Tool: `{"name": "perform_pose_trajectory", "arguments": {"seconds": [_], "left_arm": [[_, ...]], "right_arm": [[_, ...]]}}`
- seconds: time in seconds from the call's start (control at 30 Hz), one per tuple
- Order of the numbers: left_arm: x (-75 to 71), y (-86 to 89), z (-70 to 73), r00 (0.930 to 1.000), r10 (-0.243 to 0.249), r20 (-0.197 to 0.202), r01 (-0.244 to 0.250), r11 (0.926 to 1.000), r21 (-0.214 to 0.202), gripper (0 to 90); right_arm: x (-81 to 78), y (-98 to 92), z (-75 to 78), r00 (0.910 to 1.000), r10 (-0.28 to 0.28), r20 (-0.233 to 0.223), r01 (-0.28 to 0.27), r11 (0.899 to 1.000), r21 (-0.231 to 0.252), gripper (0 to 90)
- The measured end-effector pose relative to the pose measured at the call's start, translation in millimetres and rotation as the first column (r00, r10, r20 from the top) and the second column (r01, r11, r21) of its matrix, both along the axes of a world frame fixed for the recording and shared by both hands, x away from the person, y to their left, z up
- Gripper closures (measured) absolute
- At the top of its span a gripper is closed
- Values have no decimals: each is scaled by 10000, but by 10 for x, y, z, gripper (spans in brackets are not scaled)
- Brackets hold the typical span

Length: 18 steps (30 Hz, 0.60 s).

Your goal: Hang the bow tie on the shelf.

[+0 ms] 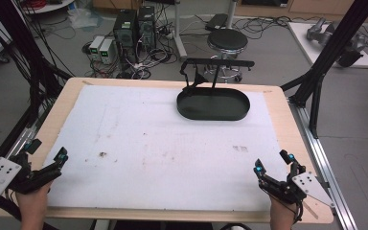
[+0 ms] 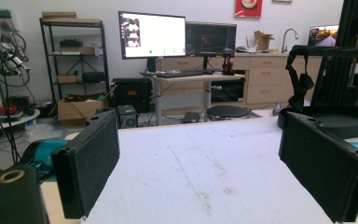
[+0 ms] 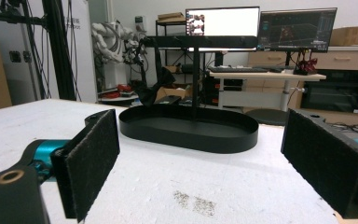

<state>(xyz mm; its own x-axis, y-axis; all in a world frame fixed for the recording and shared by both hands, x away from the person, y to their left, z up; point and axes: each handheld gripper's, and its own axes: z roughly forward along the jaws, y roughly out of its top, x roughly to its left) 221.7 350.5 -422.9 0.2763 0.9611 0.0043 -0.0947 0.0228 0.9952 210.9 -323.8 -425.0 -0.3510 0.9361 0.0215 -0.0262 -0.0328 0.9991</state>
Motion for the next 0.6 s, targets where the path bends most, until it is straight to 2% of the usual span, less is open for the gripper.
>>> {"name": "perform_pose_trajectory", "arguments": {"seconds": [0.6], "left_arm": [[-24, -43, 0, 9999, -104, -75, 105, 9998, 189, 127]], "right_arm": [[-26, -8, 10, 10000, 60, 46, -60, 9999, 105, 105]]}}
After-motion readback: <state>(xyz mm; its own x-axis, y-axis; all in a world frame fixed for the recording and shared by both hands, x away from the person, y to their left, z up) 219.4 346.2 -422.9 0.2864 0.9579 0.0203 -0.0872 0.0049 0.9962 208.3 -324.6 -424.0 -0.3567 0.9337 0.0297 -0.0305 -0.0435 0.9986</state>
